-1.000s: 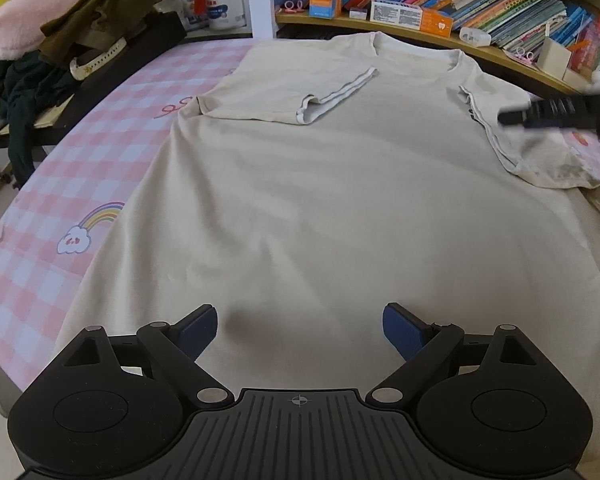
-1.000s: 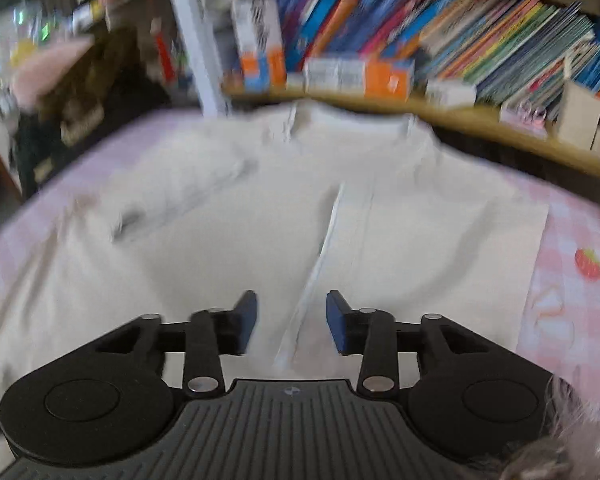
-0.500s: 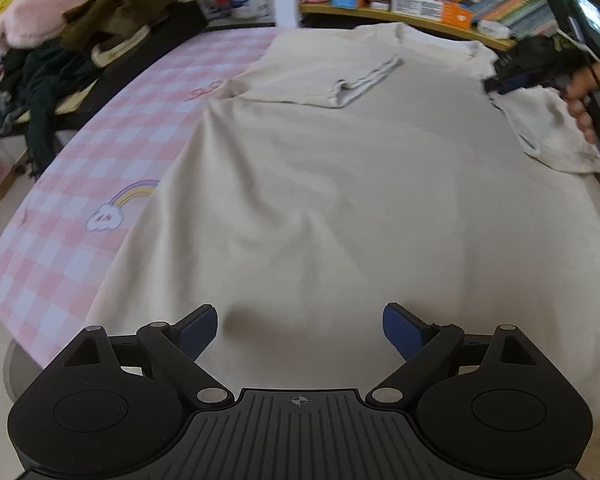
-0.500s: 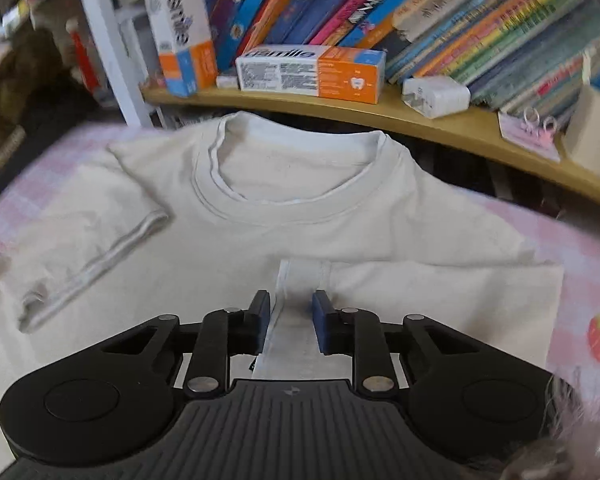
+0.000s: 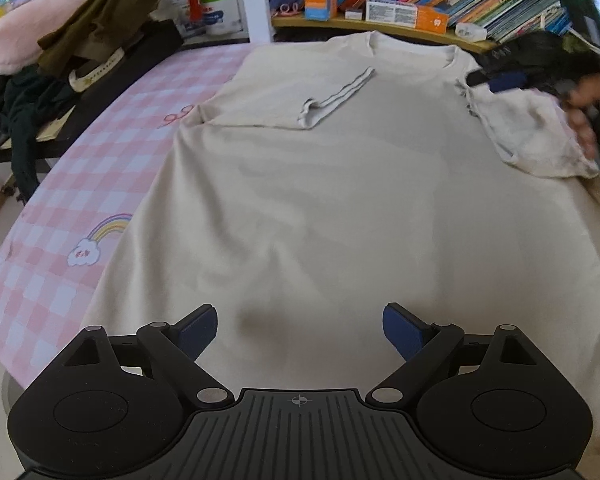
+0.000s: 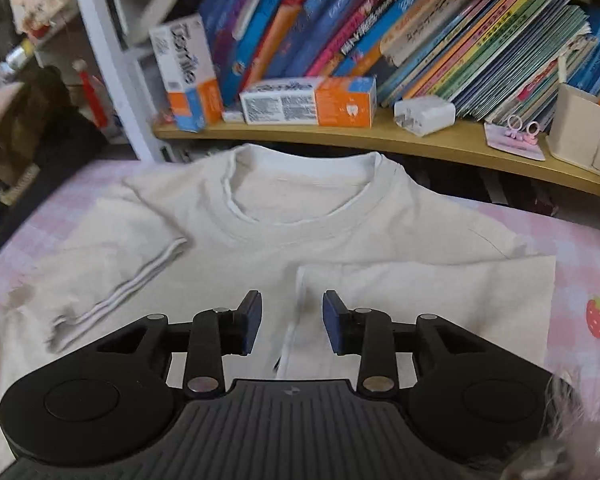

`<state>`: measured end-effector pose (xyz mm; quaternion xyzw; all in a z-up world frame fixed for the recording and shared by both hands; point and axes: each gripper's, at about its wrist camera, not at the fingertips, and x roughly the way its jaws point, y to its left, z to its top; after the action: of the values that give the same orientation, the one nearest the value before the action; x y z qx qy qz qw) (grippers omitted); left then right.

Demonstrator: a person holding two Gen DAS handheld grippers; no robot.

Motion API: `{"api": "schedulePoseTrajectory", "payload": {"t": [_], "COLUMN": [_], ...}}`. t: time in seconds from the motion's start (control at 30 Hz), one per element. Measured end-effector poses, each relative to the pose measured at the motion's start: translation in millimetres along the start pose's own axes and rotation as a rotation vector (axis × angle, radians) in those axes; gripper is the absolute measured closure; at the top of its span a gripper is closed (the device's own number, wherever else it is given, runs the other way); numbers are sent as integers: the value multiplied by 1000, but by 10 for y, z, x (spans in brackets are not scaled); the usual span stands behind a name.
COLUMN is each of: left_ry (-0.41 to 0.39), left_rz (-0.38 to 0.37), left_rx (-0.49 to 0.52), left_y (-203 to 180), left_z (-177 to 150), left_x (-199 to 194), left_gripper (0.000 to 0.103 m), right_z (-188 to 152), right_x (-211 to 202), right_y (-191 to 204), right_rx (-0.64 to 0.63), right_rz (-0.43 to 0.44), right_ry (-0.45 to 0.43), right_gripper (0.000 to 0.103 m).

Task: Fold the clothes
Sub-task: 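Move both open grippers to the shirt hem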

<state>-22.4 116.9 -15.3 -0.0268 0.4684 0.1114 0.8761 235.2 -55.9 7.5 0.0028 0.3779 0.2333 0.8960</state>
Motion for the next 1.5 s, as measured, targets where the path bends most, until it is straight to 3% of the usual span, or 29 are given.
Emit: {"api": "schedulePoseTrajectory", "payload": {"t": [0.43,0.77,1.0,1.23,1.5], "left_ry": [-46,-51,-112,-194,-227], "left_rz": [-21,-47,-116,-176,-215], "left_rx": [25,111,169,243,200], "left_y": [-584,-1101,-1242,-1004,-149], "left_z": [93,-6,65,10,-336], "left_x": [-119,-285,-380,-545,-745], "left_gripper": [11,11,11,11,11], "right_z": [-926,-1573,-1641,-1759,-2062], "right_x": [-1287,-1685,-1999,-2260,-2459], "right_y": [-462,-745,-834,-706,81], "right_rx": [-48,30,48,148,198], "right_rz": [-27,-24,-86,-188,-253], "right_ry": [-2,89,33,-15,-47], "right_gripper": [59,53,42,35,34]}}
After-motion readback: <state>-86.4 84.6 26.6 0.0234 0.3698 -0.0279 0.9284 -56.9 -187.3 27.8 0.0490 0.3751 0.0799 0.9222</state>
